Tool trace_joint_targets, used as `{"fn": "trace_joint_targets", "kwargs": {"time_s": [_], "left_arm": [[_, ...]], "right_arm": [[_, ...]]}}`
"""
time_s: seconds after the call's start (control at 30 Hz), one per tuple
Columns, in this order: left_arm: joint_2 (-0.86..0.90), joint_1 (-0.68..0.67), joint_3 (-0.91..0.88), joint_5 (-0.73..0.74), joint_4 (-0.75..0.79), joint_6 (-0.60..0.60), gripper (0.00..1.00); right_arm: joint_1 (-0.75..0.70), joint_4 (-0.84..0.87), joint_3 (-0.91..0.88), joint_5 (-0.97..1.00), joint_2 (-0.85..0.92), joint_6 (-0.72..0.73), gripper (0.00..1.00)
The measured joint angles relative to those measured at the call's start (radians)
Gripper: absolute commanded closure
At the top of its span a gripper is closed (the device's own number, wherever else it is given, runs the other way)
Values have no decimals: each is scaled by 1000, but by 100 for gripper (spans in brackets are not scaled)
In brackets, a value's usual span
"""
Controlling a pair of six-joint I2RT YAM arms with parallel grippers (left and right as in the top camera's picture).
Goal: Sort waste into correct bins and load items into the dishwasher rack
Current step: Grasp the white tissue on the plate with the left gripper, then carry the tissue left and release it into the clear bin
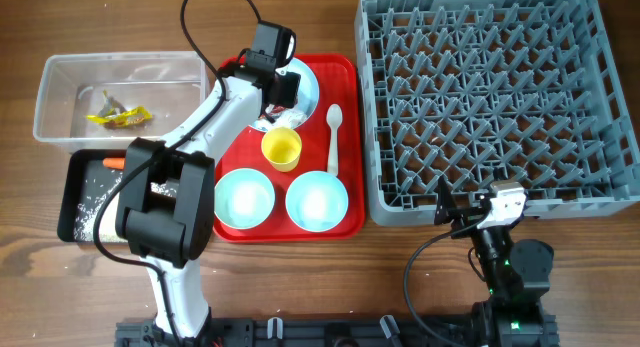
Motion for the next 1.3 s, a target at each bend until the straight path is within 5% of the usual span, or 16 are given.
{"fn": "trace_joint_targets", "kwargs": {"time_s": [0.2,0.4,0.53,0.63,1.0,1.3], "left_arm": [[0,0,0,0,3,0,46],[0,0,0,1,8,-18,69],[0,0,0,0,11,-23,75],[0,0,0,0,11,-22,96],[-24,0,0,0,48,-27,96],[-284,95,2,-27,-37,-153,96]], "right_arm": [[0,0,0,0,0,0,0],[0,0,0,0,0,0,0],[0,0,0,0,0,0,0],[0,0,0,0,0,0,0],[0,0,0,0,0,0,0],[0,0,0,0,0,0,0]]}}
